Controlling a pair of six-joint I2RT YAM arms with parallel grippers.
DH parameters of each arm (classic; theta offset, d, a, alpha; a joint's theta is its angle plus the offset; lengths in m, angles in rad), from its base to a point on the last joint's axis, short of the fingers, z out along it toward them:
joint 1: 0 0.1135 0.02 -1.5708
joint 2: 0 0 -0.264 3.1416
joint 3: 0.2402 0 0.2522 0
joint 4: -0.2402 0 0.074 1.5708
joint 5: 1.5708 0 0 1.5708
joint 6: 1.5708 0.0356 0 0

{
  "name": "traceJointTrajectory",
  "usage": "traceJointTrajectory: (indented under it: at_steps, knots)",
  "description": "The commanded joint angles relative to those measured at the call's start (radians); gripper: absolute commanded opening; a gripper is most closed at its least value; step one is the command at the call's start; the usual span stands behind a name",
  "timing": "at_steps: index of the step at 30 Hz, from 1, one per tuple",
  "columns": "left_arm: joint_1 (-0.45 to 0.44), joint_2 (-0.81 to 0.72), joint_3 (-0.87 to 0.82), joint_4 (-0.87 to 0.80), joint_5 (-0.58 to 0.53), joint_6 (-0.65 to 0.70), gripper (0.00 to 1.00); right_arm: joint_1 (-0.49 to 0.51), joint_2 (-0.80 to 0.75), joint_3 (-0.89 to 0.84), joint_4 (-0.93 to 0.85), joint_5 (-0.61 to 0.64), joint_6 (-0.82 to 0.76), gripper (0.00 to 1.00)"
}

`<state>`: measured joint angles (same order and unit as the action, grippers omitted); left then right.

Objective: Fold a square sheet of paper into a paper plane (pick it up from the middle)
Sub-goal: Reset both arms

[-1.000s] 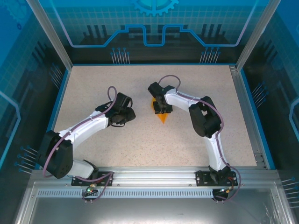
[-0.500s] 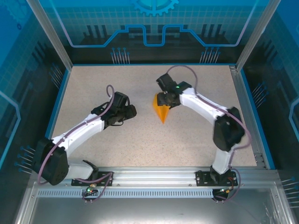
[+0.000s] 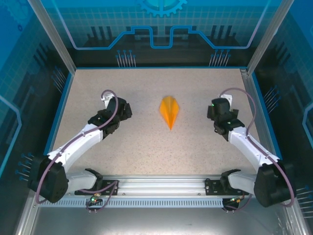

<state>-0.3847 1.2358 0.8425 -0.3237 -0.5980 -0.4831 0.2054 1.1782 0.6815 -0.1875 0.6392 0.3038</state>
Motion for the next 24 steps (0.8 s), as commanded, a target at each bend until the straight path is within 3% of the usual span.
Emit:
traceJointTrajectory:
  at_steps: [1,9,13,16,19,21,24]
  knots:
    - [0.067,0.011,-0.062,0.12,-0.12,0.119,0.99,-0.05,0.009,-0.104,0.265,-0.101,-0.125,0.88]
    - [0.194,0.104,-0.139,0.303,-0.108,0.277,0.99,-0.081,0.168,-0.172,0.577,-0.243,-0.232,0.86]
    - [0.196,0.164,-0.242,0.573,-0.085,0.381,0.99,-0.096,0.196,-0.22,0.77,-0.33,-0.266,0.87]
    - [0.207,0.175,-0.344,0.845,0.008,0.43,0.99,-0.102,0.231,-0.247,0.866,-0.41,-0.296,0.87]
    - [0.232,0.193,-0.385,0.988,0.075,0.484,0.99,-0.099,0.287,-0.29,0.983,-0.484,-0.33,0.88]
    - [0.279,0.208,-0.41,1.033,0.152,0.45,0.99,-0.094,0.324,-0.297,1.031,-0.488,-0.342,0.89]
    - [0.316,0.236,-0.44,1.102,0.276,0.451,0.99,-0.105,0.319,-0.277,0.984,-0.498,-0.329,0.9]
